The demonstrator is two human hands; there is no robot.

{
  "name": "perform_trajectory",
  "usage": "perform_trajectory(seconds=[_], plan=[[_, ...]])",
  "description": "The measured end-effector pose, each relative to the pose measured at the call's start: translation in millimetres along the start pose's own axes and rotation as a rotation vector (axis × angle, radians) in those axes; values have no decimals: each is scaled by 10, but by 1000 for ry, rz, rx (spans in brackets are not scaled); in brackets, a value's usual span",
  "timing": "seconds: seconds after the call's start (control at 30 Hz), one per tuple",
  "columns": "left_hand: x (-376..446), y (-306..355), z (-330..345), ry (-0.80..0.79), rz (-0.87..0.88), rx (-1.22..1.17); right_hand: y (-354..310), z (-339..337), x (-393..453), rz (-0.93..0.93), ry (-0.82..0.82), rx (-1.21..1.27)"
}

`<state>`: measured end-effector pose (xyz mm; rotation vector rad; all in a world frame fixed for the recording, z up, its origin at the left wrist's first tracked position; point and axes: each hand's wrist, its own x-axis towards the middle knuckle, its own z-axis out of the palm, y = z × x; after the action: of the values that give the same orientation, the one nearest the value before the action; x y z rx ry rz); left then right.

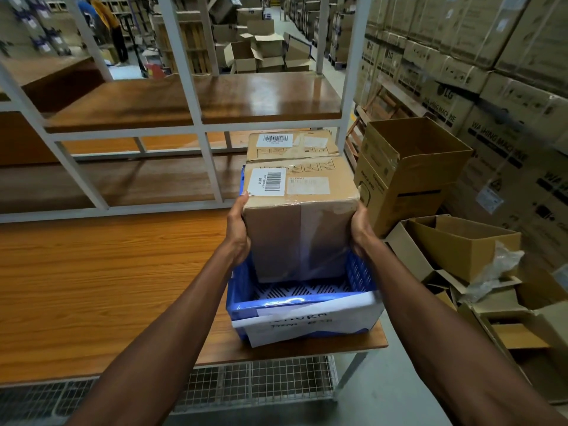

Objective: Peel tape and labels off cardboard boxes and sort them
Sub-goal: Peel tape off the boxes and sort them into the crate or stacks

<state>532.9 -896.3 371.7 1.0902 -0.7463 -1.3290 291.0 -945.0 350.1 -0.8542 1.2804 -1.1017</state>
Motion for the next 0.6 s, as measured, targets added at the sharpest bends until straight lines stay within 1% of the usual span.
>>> perform_trajectory(seconds=[0.13, 0.27, 0.4, 0.5, 0.6], plan=[[-44, 59, 11, -3, -7, 25, -35, -24, -48, -3, -13, -19], [-98, 69, -7, -33, 17, 109, -51, -46, -122, -5, -23, -6], [-143, 87, -6, -40, 51, 156, -92, -106, -189, -48, -47, 12], [-182, 101, 28, 16, 61, 147, -131, -161, -234, -61, -48, 23], [-245, 89, 44, 100, 70, 148, -148, -250, -260, -72, -4, 35]])
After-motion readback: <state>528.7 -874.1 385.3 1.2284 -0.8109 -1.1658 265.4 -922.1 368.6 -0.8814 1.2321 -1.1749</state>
